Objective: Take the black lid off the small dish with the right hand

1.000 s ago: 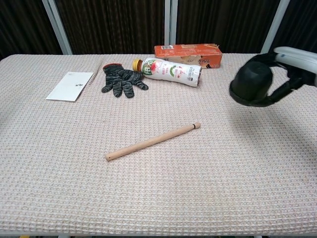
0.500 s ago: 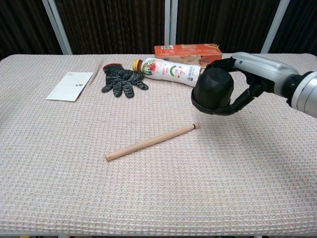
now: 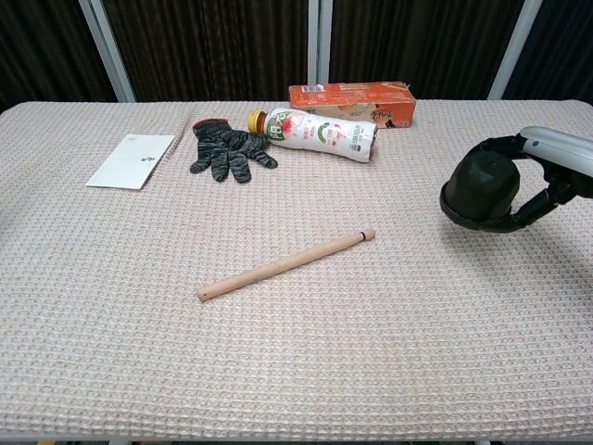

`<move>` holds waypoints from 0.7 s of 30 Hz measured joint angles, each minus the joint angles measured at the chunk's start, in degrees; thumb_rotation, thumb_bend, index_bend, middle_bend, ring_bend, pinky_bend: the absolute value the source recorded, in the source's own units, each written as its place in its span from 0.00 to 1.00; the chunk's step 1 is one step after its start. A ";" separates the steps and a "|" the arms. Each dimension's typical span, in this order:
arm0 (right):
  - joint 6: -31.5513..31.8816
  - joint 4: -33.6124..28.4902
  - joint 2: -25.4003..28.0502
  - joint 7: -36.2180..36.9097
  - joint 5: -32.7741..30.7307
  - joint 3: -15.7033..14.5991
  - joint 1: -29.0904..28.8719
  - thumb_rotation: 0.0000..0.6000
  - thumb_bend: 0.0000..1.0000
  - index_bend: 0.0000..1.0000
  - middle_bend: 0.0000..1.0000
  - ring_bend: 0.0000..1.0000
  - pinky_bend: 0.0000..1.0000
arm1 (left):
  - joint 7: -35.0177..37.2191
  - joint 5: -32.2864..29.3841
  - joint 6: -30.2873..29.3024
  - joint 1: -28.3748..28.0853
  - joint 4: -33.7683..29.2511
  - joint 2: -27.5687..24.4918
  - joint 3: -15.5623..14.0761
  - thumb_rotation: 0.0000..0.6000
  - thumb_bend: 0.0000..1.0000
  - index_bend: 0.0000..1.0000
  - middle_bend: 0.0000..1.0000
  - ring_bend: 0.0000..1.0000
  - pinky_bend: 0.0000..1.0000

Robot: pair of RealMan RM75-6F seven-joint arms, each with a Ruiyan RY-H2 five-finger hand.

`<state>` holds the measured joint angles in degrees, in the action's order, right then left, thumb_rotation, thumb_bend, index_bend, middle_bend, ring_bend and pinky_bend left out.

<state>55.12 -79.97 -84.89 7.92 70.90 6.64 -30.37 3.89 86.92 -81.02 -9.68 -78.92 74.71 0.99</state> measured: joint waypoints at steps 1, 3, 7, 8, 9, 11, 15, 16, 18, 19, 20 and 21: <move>-0.14 0.67 -0.26 0.15 0.04 -0.14 0.08 1.00 0.16 0.37 0.44 0.06 0.00 | 0.09 -0.05 0.06 0.02 0.10 0.00 -0.01 1.00 0.13 0.14 0.11 0.00 0.18; -0.53 2.24 -0.91 0.36 0.17 -0.54 0.26 1.00 0.16 0.36 0.44 0.06 0.00 | 0.27 -0.09 0.20 0.03 0.31 0.08 -0.07 1.00 0.13 0.14 0.11 0.00 0.18; -1.36 4.78 -2.11 1.15 0.25 -1.00 0.61 1.00 0.16 0.36 0.44 0.06 0.00 | 0.59 -0.13 0.40 0.05 0.82 0.31 -0.18 1.00 0.13 0.14 0.11 0.00 0.18; -1.51 5.47 -2.44 1.61 0.35 -1.04 0.72 1.00 0.16 0.35 0.44 0.06 0.00 | 0.74 -0.17 0.42 0.05 0.98 0.37 -0.16 1.00 0.13 0.14 0.11 0.00 0.18; -1.55 5.71 -2.55 1.74 0.41 -1.05 0.76 1.00 0.16 0.35 0.44 0.06 0.00 | 0.84 -0.19 0.42 0.05 1.07 0.40 -0.13 1.00 0.13 0.14 0.11 0.00 0.18; -1.71 6.27 -2.80 2.26 0.64 -1.05 0.89 1.00 0.15 0.33 0.43 0.06 0.00 | 1.03 -0.24 0.46 0.05 1.18 0.44 -0.11 1.00 0.13 0.14 0.11 0.00 0.18; -2.35 6.99 -2.87 2.86 0.94 -1.15 1.06 1.00 0.11 0.25 0.36 0.03 0.00 | 1.21 -0.30 0.48 0.24 1.45 0.52 -0.27 1.00 0.13 0.14 0.11 0.00 0.18; -2.57 7.04 -2.81 2.96 1.09 -1.24 1.05 1.00 0.09 0.22 0.32 0.02 0.00 | 1.29 -0.33 0.43 0.30 1.51 0.54 -0.28 1.00 0.13 0.14 0.11 0.00 0.18; -3.25 7.02 -2.45 3.17 1.51 -1.49 0.94 1.00 0.03 0.08 0.17 0.00 0.00 | 1.51 -0.36 0.25 0.39 1.57 0.56 -0.24 1.00 0.13 0.14 0.11 0.00 0.18; -3.63 6.94 -2.20 3.22 1.66 -1.62 0.86 1.00 0.01 0.04 0.10 0.00 0.00 | 1.58 -0.34 0.16 0.41 1.57 0.55 -0.21 1.00 0.13 0.14 0.11 0.00 0.18; -4.14 6.75 -1.76 3.28 1.91 -1.78 0.76 1.00 0.00 0.01 0.04 0.00 0.00 | 1.62 -0.25 0.06 0.43 1.58 0.53 -0.20 1.00 0.13 0.14 0.11 0.00 0.18; -4.32 6.56 -1.44 3.31 2.16 -1.87 0.72 1.00 0.00 0.00 0.01 0.00 0.00 | 1.62 -0.17 0.01 0.43 1.56 0.52 -0.20 1.00 0.13 0.14 0.11 0.00 0.18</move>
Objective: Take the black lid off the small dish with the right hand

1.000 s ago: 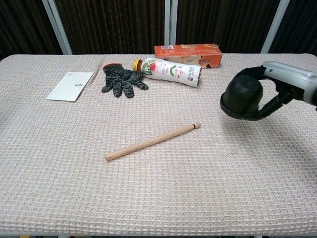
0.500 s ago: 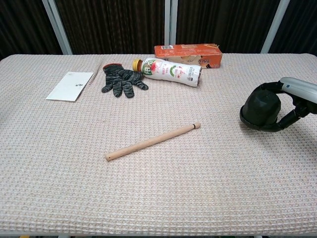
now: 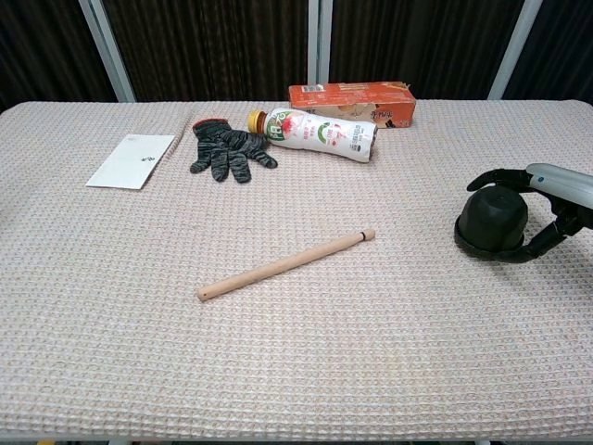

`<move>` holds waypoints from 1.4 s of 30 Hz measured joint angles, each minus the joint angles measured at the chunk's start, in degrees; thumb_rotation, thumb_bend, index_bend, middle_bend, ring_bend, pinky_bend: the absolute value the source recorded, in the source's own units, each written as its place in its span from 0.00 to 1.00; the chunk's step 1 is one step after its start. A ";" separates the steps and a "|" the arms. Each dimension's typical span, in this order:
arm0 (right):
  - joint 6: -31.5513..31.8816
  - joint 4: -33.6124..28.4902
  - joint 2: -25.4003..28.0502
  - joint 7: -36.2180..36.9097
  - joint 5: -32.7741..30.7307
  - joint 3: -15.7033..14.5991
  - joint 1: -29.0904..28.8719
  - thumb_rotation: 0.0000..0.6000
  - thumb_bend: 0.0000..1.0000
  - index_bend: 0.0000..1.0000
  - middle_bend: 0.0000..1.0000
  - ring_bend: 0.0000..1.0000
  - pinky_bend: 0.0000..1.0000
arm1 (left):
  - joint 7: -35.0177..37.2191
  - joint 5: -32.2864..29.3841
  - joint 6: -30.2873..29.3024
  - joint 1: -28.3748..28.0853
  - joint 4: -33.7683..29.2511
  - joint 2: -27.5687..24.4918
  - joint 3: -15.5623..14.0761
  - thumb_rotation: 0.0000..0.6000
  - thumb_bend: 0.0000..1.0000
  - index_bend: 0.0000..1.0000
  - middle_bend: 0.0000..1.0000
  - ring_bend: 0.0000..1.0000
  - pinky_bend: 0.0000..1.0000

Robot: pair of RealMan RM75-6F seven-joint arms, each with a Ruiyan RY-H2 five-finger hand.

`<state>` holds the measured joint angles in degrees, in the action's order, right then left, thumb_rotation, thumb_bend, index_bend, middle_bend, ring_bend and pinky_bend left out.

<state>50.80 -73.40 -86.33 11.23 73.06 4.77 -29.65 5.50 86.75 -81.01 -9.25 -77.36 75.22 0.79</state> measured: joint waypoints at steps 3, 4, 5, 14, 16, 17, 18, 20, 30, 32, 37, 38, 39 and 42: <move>0.14 -0.46 0.49 -0.41 0.27 -0.11 0.04 1.00 0.00 0.00 0.00 0.00 0.00 | -0.03 0.06 0.04 -0.03 -0.10 -0.07 0.00 1.00 0.13 0.14 0.11 0.00 0.18; 0.27 -0.69 0.63 -0.58 0.27 -0.10 0.12 1.00 0.00 0.00 0.00 0.00 0.00 | -0.02 0.07 0.04 -0.03 -0.13 -0.08 -0.01 1.00 0.13 0.14 0.11 0.00 0.18; 0.54 -1.02 0.83 -0.86 0.27 -0.10 0.26 1.00 0.00 0.00 0.00 0.00 0.00 | -0.01 0.10 0.01 -0.03 -0.15 -0.08 -0.01 1.00 0.13 0.14 0.11 0.00 0.18; 3.17 -3.71 2.57 -1.51 0.61 0.40 1.50 1.00 0.00 0.00 0.07 0.00 0.00 | 0.10 0.30 -0.25 0.01 -0.36 -0.20 0.04 1.00 0.13 0.14 0.11 0.00 0.18; 3.22 -3.83 2.70 -1.63 0.62 0.48 1.59 1.00 0.00 0.00 0.11 0.00 0.00 | 0.11 0.35 -0.20 -0.03 -0.35 -0.16 0.03 1.00 0.13 0.14 0.11 0.00 0.18; 3.03 -3.87 2.76 -1.59 0.63 0.49 1.55 1.00 0.00 0.00 0.12 0.00 0.00 | 0.06 0.37 -0.20 -0.04 -0.34 -0.12 0.04 1.00 0.13 0.14 0.11 0.00 0.18; 2.85 -3.89 2.80 -1.53 0.61 0.52 1.51 1.00 0.00 0.00 0.14 0.00 0.00 | 0.05 0.36 -0.19 -0.05 -0.33 -0.10 0.05 1.00 0.13 0.14 0.11 0.00 0.18; 2.64 -3.85 2.74 -1.57 0.44 0.64 1.44 1.00 0.00 0.00 0.16 0.00 0.00 | 0.06 0.32 -0.20 -0.06 -0.32 -0.10 0.10 1.00 0.13 0.14 0.11 0.00 0.18; 3.64 -3.48 1.49 -2.76 -0.20 1.37 1.67 1.00 0.05 0.00 0.32 0.00 0.00 | 0.17 0.34 -0.12 -0.04 -0.13 -0.01 0.04 1.00 0.13 0.14 0.11 0.00 0.18; 3.81 -3.46 1.25 -3.46 -0.59 1.50 1.74 1.00 0.07 0.00 0.34 0.00 0.00 | 0.18 0.29 -0.28 0.00 -0.17 -0.04 0.14 1.00 0.13 0.14 0.11 0.00 0.18; 4.32 -3.63 0.92 -4.09 -1.08 1.82 1.99 1.00 0.10 0.02 0.37 0.00 0.00 | 0.14 0.30 -0.44 0.08 -0.24 -0.10 0.17 1.00 0.13 0.14 0.11 0.00 0.18; 4.48 -3.78 0.94 -4.09 -1.05 1.88 2.05 1.00 0.10 0.02 0.37 0.00 0.00 | 0.09 0.34 -0.50 0.08 -0.26 -0.11 0.17 1.00 0.13 0.14 0.11 0.00 0.18; 4.65 -3.90 0.97 -4.10 -0.99 1.92 2.10 1.00 0.10 0.03 0.37 0.00 0.00 | 0.09 0.36 -0.54 0.09 -0.30 -0.13 0.18 1.00 0.13 0.14 0.11 0.00 0.18; 5.16 -4.60 1.25 -4.02 -0.67 2.07 2.23 1.00 0.10 0.03 0.38 0.00 0.00 | 0.03 0.47 -0.71 0.10 -0.49 -0.23 0.22 1.00 0.13 0.14 0.11 0.00 0.18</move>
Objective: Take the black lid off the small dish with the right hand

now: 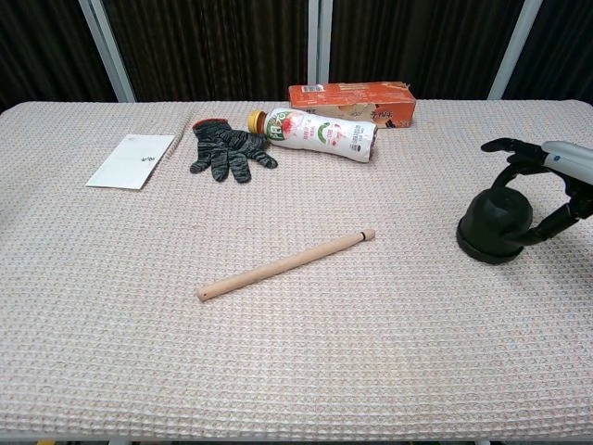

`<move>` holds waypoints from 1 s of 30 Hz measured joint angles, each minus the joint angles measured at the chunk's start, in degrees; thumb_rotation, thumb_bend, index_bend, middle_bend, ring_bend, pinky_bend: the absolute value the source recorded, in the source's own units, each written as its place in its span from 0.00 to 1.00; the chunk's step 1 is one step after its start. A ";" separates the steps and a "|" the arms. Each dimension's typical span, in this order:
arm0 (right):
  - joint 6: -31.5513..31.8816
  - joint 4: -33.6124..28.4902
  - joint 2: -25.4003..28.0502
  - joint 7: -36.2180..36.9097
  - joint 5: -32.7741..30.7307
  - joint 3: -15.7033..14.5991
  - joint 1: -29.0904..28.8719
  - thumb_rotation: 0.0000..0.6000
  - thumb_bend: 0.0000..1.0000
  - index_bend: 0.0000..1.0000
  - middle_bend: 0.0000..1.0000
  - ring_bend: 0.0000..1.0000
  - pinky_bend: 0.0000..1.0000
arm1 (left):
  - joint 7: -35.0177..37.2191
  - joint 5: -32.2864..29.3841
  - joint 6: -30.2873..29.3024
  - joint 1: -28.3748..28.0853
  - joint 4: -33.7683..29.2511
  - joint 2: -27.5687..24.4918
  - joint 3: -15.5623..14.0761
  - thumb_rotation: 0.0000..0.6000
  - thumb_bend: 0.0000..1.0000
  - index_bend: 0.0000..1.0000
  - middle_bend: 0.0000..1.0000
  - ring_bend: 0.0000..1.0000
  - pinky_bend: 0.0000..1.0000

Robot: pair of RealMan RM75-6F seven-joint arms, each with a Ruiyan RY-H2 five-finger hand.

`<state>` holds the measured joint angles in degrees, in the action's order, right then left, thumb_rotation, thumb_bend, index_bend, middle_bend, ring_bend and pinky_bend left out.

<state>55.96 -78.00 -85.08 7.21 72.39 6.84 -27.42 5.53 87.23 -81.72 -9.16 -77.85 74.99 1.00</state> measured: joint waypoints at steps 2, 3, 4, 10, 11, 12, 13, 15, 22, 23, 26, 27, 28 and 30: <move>0.41 -0.73 0.37 0.21 0.32 0.13 0.09 1.00 0.10 0.03 0.38 0.00 0.00 | -0.07 0.07 -0.10 0.01 -0.15 -0.08 0.01 1.00 0.13 0.14 0.11 0.00 0.18; 0.62 -1.09 0.58 0.32 0.48 0.20 0.14 1.00 0.10 0.03 0.38 0.00 0.00 | -0.09 0.10 -0.13 0.02 -0.22 -0.13 0.01 1.00 0.13 0.14 0.11 0.00 0.18; 0.91 -1.50 0.81 0.42 0.67 0.27 0.20 1.00 0.10 0.03 0.38 0.00 0.00 | -0.12 0.13 -0.17 0.03 -0.28 -0.17 0.00 1.00 0.13 0.14 0.11 0.00 0.18; 3.79 -4.31 2.77 1.35 2.11 0.89 1.01 1.00 0.10 0.03 0.38 0.00 0.00 | -0.23 0.25 -0.31 0.08 -0.58 -0.34 -0.03 1.00 0.13 0.14 0.11 0.00 0.18; 4.51 -4.77 3.29 1.63 2.31 1.08 1.26 1.00 0.10 0.03 0.38 0.00 0.00 | -0.27 0.27 -0.34 0.09 -0.61 -0.36 -0.03 1.00 0.13 0.14 0.11 0.00 0.18; 5.05 -5.05 3.73 1.84 2.42 1.26 1.47 1.00 0.10 0.03 0.38 0.00 0.00 | -0.30 0.29 -0.35 0.09 -0.64 -0.38 -0.04 1.00 0.13 0.14 0.11 0.00 0.18; 5.53 -5.27 4.18 2.06 2.48 1.45 1.69 1.00 0.10 0.03 0.38 0.00 0.00 | -0.32 0.31 -0.35 0.08 -0.68 -0.40 -0.04 1.00 0.13 0.14 0.11 0.00 0.18; 6.35 -5.42 5.12 2.71 2.30 1.90 2.24 1.00 0.10 0.03 0.38 0.00 0.00 | -0.44 0.37 -0.37 0.05 -0.77 -0.44 -0.04 1.00 0.13 0.14 0.11 0.00 0.18; 6.81 -2.93 6.79 5.27 0.52 2.27 4.04 1.00 0.10 0.03 0.38 0.00 0.00 | -1.25 0.46 -0.06 -0.14 -1.21 -0.43 -0.10 1.00 0.13 0.14 0.11 0.00 0.18; 6.78 -2.11 6.86 5.57 0.21 2.22 4.33 1.00 0.10 0.03 0.38 0.00 0.00 | -1.43 0.46 0.02 -0.18 -1.27 -0.40 -0.11 1.00 0.13 0.14 0.11 0.00 0.18; 6.66 0.33 6.70 6.25 -0.49 2.06 5.01 1.00 0.10 0.03 0.35 0.00 0.00 | -1.78 0.30 0.23 -0.26 -1.32 -0.33 -0.07 1.00 0.13 0.14 0.11 0.00 0.18; 6.51 1.08 6.59 6.60 -0.65 1.98 5.19 1.00 0.10 0.03 0.32 0.00 0.00 | -1.81 0.21 0.31 -0.27 -1.30 -0.31 -0.05 1.00 0.13 0.14 0.11 0.00 0.18; 6.23 1.79 6.48 7.06 -0.76 1.86 5.32 1.00 0.08 0.03 0.29 0.00 0.00 | -1.83 0.13 0.40 -0.30 -1.28 -0.29 -0.03 1.00 0.13 0.14 0.11 0.00 0.18; 5.14 3.08 6.26 8.32 -0.79 1.53 5.45 1.00 0.03 0.01 0.18 0.00 0.00 | -1.97 0.07 0.54 -0.38 -1.26 -0.24 0.01 1.00 0.13 0.14 0.11 0.00 0.18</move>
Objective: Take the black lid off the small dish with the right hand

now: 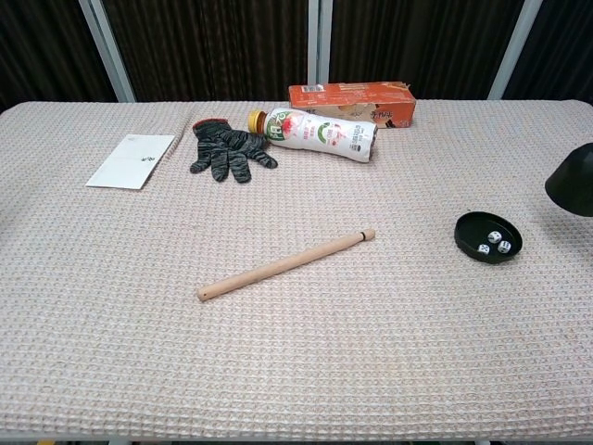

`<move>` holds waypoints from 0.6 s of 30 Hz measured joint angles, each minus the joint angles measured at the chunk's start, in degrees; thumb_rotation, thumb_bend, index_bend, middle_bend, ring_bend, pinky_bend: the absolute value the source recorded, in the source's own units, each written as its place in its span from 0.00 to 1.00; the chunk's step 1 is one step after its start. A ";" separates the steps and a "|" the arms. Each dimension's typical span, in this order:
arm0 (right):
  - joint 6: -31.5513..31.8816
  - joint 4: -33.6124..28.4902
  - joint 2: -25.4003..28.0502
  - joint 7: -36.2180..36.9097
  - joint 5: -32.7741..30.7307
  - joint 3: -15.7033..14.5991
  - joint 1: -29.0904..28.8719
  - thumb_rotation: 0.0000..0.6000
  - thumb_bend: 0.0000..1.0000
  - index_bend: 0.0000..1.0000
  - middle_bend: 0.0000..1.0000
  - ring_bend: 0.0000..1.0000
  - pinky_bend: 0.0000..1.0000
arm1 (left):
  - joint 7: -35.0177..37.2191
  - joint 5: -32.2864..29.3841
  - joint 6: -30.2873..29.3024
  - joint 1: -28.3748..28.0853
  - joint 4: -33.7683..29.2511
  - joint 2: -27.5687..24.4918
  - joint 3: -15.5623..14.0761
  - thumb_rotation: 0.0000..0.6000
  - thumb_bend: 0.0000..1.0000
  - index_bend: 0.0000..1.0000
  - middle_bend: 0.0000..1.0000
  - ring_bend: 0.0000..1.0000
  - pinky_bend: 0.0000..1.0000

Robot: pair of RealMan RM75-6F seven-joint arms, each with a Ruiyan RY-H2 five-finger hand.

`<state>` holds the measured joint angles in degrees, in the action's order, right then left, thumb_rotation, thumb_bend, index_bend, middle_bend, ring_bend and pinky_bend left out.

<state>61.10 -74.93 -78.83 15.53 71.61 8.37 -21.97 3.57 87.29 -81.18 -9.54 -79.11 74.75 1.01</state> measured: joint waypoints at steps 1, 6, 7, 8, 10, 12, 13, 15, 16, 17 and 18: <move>-0.40 0.36 -0.10 0.64 0.10 -0.12 0.01 1.00 0.01 0.00 0.12 0.00 0.00 | -0.08 0.02 -0.01 -0.02 0.01 0.01 0.01 1.00 0.13 0.14 0.11 0.00 0.18; -0.94 2.00 -0.61 5.24 2.67 -0.53 -0.14 1.00 0.00 0.00 0.00 0.00 0.00 | 0.10 -0.05 -0.35 0.14 0.04 -0.09 0.07 1.00 0.13 0.14 0.11 0.00 0.18; -0.80 2.19 -0.65 5.58 3.28 -0.59 -0.16 1.00 0.00 0.00 0.00 0.00 0.00 | 0.19 -0.06 -0.39 0.17 0.05 -0.11 0.08 1.00 0.13 0.14 0.11 0.00 0.18; -0.37 2.24 -0.61 5.76 3.87 -0.63 -0.13 1.00 0.00 0.00 0.00 0.00 0.00 | 0.30 -0.04 -0.46 0.20 0.08 -0.13 0.08 1.00 0.13 0.14 0.11 0.00 0.18; 0.67 1.94 -0.43 5.93 4.55 -0.61 0.01 1.00 0.00 0.00 0.00 0.00 0.00 | 0.45 0.07 -0.69 0.25 0.09 -0.16 0.08 1.00 0.13 0.14 0.11 0.00 0.18; 2.49 1.13 0.06 6.15 5.71 -0.62 0.35 1.00 0.00 0.00 0.00 0.00 0.00 | 0.62 0.22 -0.98 0.29 0.07 -0.22 0.13 1.00 0.13 0.14 0.11 0.00 0.18; 3.43 0.60 0.44 6.17 6.41 -0.68 0.54 1.00 0.00 0.00 0.00 0.00 0.00 | 0.65 0.26 -1.10 0.30 0.04 -0.26 0.17 1.00 0.13 0.14 0.11 0.00 0.18; 5.88 -0.98 1.68 5.88 8.32 -0.94 1.12 1.00 0.00 0.00 0.00 0.00 0.00 | 0.70 0.31 -1.43 0.35 -0.15 -0.39 0.31 1.00 0.13 0.14 0.11 0.00 0.18; 7.00 -1.76 2.35 5.49 9.19 -1.13 1.42 1.00 0.00 0.00 0.00 0.00 0.00 | 0.71 0.31 -1.58 0.38 -0.28 -0.48 0.38 1.00 0.13 0.14 0.11 0.00 0.18; 8.43 -2.73 3.18 4.57 10.17 -1.41 1.85 1.00 0.00 0.00 0.00 0.00 0.00 | 0.68 0.29 -1.69 0.40 -0.46 -0.61 0.47 1.00 0.13 0.14 0.11 0.00 0.18; 9.56 -3.75 3.96 3.23 10.81 -1.72 2.33 1.00 0.00 0.00 0.00 0.00 0.00 | 0.59 0.24 -1.73 0.41 -0.58 -0.73 0.53 1.00 0.13 0.14 0.11 0.00 0.18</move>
<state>70.66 -78.68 -74.87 18.76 82.41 6.65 -19.63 4.16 87.54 -82.91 -9.12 -79.69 74.03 1.54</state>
